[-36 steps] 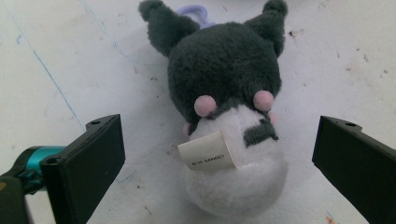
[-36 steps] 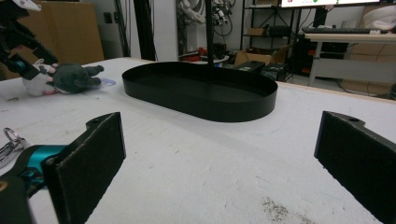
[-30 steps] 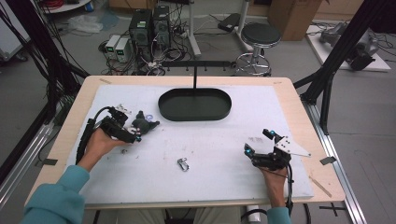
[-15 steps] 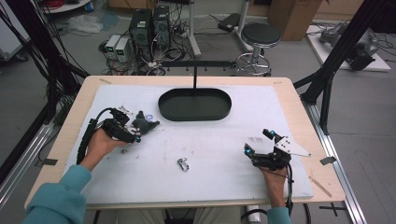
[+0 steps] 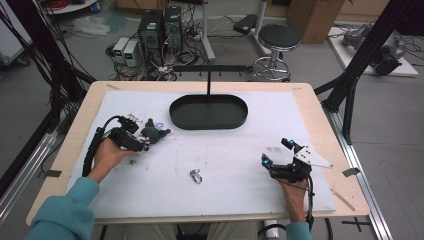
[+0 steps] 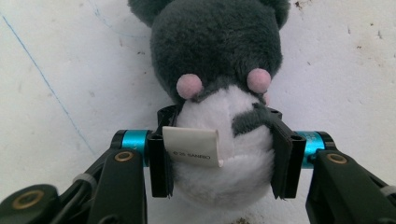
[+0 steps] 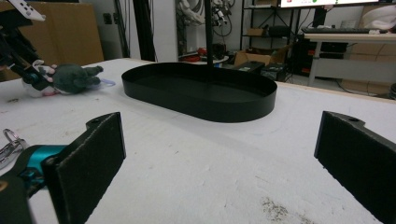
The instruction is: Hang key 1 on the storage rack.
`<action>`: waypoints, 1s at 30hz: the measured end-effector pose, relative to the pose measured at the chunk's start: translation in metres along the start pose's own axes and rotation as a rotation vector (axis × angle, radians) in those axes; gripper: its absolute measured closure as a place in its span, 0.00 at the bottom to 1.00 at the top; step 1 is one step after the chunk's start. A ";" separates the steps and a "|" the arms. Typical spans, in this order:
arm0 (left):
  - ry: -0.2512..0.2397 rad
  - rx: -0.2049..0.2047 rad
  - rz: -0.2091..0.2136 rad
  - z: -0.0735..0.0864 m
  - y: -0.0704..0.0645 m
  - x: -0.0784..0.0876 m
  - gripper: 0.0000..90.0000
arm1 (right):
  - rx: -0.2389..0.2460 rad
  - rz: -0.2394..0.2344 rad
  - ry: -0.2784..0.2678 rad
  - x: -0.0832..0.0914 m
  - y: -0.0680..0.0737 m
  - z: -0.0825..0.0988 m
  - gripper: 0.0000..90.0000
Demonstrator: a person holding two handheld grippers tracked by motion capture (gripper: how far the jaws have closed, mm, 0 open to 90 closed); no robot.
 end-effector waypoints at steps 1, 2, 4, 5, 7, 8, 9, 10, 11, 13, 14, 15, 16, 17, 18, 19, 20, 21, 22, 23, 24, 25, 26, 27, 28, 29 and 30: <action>-0.007 -0.010 -0.011 0.000 0.000 0.001 0.58 | 0.001 0.001 0.001 0.000 0.000 0.000 0.01; -0.007 -0.010 -0.011 0.000 0.000 0.001 0.58 | 0.001 0.001 0.000 0.000 0.000 0.000 0.01; -0.029 -0.012 -0.025 0.000 0.000 0.003 0.58 | 0.002 0.002 0.000 0.000 0.000 0.000 0.01; -0.039 -0.012 -0.021 -0.001 0.000 0.004 0.58 | 0.001 0.002 0.001 0.000 0.000 0.000 0.01; -0.062 -0.008 -0.015 -0.001 0.001 0.008 0.58 | -0.001 0.000 0.000 0.000 0.000 0.000 0.01; -0.062 -0.008 -0.015 -0.001 0.001 0.008 0.58 | -0.001 0.000 0.000 0.000 0.000 0.000 0.01; -0.072 -0.006 -0.015 -0.001 0.002 0.010 0.58 | -0.002 0.000 0.001 0.000 0.000 0.000 0.01; -0.081 -0.004 -0.012 -0.001 0.002 0.011 0.58 | 0.001 0.001 0.001 0.000 0.000 0.000 0.01; -0.094 0.000 -0.007 -0.001 0.003 0.013 0.58 | 0.001 0.002 0.001 0.000 0.000 0.000 0.01; -0.119 0.007 0.002 -0.001 0.003 0.016 0.58 | 0.000 0.002 0.001 0.000 0.000 0.000 0.01; -0.134 0.012 0.007 -0.002 0.003 0.018 0.58 | 0.000 0.002 0.001 0.000 0.000 0.000 0.01; -0.145 0.011 0.015 -0.002 0.004 0.021 0.58 | -0.001 0.001 0.000 0.000 0.000 0.000 0.01; -0.154 0.009 0.018 -0.002 0.004 0.022 0.58 | -0.001 0.000 0.000 0.000 0.000 0.000 0.01; -0.154 0.009 0.018 -0.002 0.004 0.022 0.58 | -0.001 0.001 0.001 0.000 0.000 0.000 0.01; -0.163 0.012 0.019 -0.003 0.005 0.024 0.58 | -0.001 0.001 0.000 0.000 0.000 0.000 0.01; -0.174 0.017 0.020 -0.004 0.005 0.026 0.58 | -0.001 0.002 0.001 0.000 0.000 0.000 0.01; -0.187 0.018 0.020 -0.005 0.006 0.028 0.58 | -0.001 0.002 0.000 0.000 0.000 0.000 0.01; -0.193 0.019 0.025 -0.005 0.007 0.030 0.58 | 0.000 0.002 0.001 0.000 0.000 0.000 0.01; -0.202 0.026 0.032 -0.007 0.007 0.032 0.58 | 0.000 0.002 0.001 0.000 0.000 0.000 0.01; -0.204 0.023 0.026 -0.008 0.007 0.034 0.58 | 0.000 0.001 0.001 0.000 0.000 0.000 0.01; -0.205 0.020 0.024 -0.010 0.007 0.036 0.58 | -0.001 0.001 0.000 0.000 0.000 0.000 0.01; -0.210 0.021 0.025 -0.012 0.006 0.038 0.58 | -0.001 0.001 0.000 0.000 0.000 0.000 0.01; -0.219 0.017 0.025 -0.015 0.006 0.040 0.58 | -0.002 0.001 0.001 0.000 0.000 0.000 0.01; -0.219 0.014 0.026 -0.016 0.005 0.041 0.58 | -0.002 0.001 0.001 0.000 0.000 0.000 0.01; -0.225 0.007 0.024 -0.019 0.004 0.043 0.58 | -0.003 -0.001 0.002 0.000 0.000 0.000 0.01; -0.237 0.010 0.033 -0.024 0.002 0.046 0.58 | -0.003 0.000 0.001 0.000 0.000 0.000 0.01; -0.237 0.010 0.033 -0.024 0.002 0.046 0.58 | -0.003 0.000 0.001 0.000 0.000 0.000 0.01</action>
Point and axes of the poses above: each handheld gripper's, and its own axes: x roughly backward along the jaws, z roughly out of its underside, y roughly to its left, the point moved 1 cm from there along -x, roughly forward along the jaws, and after that the axes turned 3 degrees about z, right-handed, at the moved point
